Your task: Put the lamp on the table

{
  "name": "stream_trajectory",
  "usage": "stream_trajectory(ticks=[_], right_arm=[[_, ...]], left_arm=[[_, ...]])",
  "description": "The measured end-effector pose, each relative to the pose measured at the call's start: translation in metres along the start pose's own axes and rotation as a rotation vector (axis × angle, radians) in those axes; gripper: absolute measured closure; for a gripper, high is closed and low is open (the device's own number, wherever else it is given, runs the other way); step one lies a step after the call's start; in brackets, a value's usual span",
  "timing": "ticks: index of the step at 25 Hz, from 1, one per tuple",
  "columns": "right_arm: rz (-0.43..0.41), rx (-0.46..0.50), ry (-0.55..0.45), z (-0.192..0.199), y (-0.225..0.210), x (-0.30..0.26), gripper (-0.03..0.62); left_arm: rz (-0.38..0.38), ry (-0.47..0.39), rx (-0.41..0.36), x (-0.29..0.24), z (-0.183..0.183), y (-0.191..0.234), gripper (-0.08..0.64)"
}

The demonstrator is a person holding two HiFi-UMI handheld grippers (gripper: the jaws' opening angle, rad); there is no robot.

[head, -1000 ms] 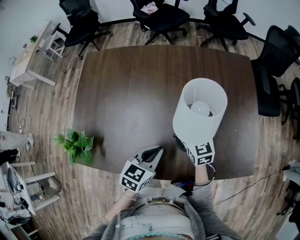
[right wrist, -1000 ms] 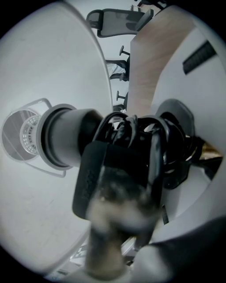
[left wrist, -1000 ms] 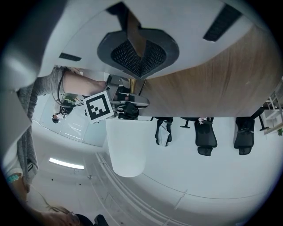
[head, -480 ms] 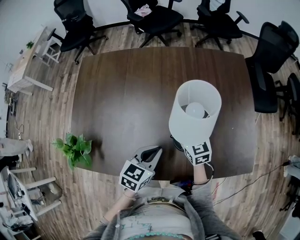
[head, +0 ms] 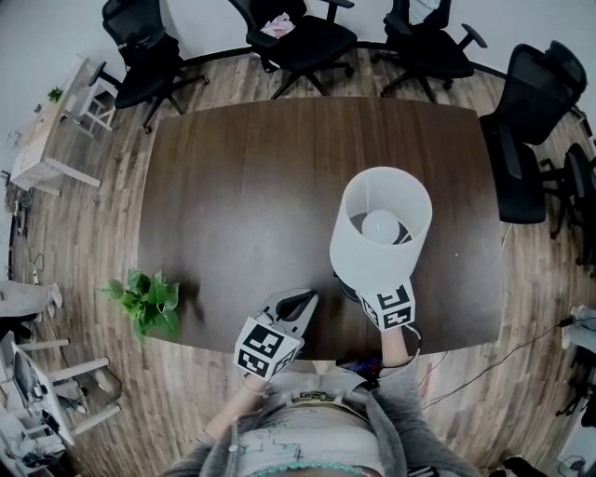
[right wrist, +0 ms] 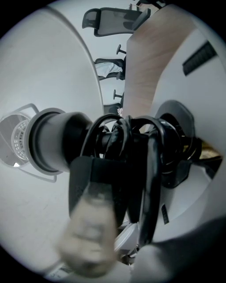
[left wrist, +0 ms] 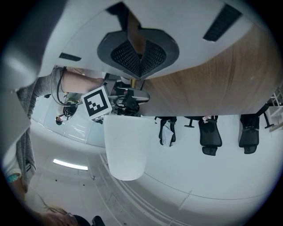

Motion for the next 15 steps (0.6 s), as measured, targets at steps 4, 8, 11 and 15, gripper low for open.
stream_trajectory(ticks=[4,8,11,15], right_arm=[[-0.001,0.001,0.004,0.002,0.001,-0.001,0.529],[-0.002,-0.011,0.0,0.005,0.002,0.001,0.529],[-0.004,-0.014,-0.012,0.007,0.003,0.004,0.529],[-0.01,-0.026,-0.034,0.011,0.004,0.007,0.529]], left_arm=[[0.006,0.0,0.0,-0.001,0.0,0.0,0.549],[0.014,0.003,-0.006,-0.001,0.0,-0.002,0.549],[0.024,0.008,-0.015,-0.001,0.0,-0.003,0.549],[0.041,0.021,-0.028,-0.003,0.0,-0.004,0.549]])
Point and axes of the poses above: the fingertips, and each gripper's own axes: x backward along the fingers, y to its left, z out of its underside, the point moved 8 cm from there along x, backward along the fingers, and after that the axes turned 13 degrees about z, right-handed, at the moved point
